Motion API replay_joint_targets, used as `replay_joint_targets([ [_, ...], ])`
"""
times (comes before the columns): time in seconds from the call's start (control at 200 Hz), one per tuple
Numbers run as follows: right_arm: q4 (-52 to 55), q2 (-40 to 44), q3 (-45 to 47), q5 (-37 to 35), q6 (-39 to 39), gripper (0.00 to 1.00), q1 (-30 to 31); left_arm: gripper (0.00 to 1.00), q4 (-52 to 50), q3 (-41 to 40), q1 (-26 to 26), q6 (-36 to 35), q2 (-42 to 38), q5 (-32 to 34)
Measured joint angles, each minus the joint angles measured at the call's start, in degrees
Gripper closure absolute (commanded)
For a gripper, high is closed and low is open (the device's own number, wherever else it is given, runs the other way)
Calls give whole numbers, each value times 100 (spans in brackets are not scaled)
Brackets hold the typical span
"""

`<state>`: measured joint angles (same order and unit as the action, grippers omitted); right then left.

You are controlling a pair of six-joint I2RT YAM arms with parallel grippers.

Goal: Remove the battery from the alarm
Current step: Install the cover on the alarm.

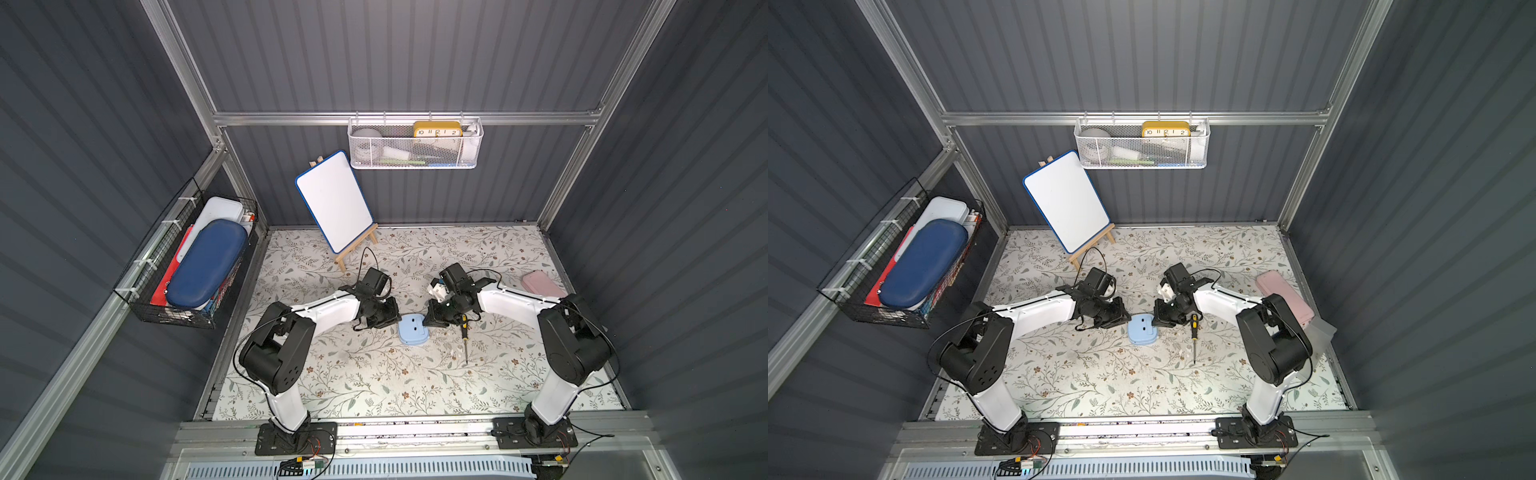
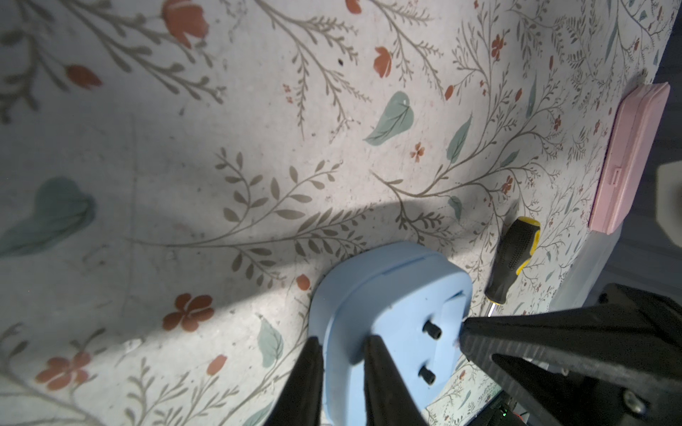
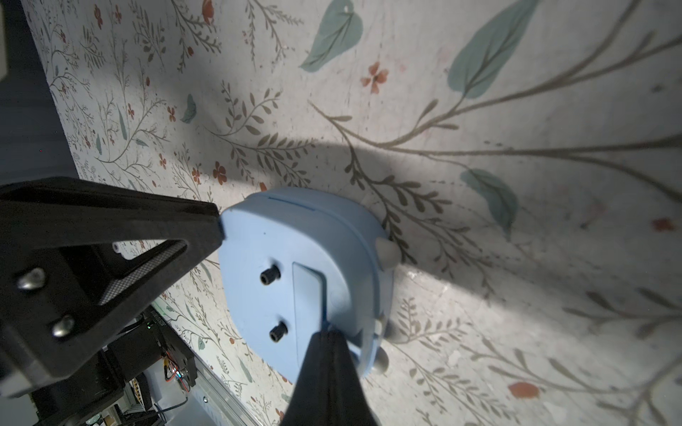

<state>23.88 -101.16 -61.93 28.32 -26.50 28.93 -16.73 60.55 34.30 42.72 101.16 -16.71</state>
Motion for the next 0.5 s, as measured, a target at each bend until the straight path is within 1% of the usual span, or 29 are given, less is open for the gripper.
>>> replay_joint_targets([
  [0.105,81,0,-39,0,4,100,13,74,0,0,24,11,-2,-2],
  [0.13,116,0,-59,-2,11,96,24,74,0,0,28,11,-2,-2],
  [0.22,192,0,-96,-7,39,91,72,74,0,0,42,11,-4,-4],
  [0.36,354,-13,-146,-13,72,90,136,74,0,0,61,11,-7,-4],
  [0.5,485,-101,-251,-48,107,87,160,74,0,0,63,11,-20,-4],
])
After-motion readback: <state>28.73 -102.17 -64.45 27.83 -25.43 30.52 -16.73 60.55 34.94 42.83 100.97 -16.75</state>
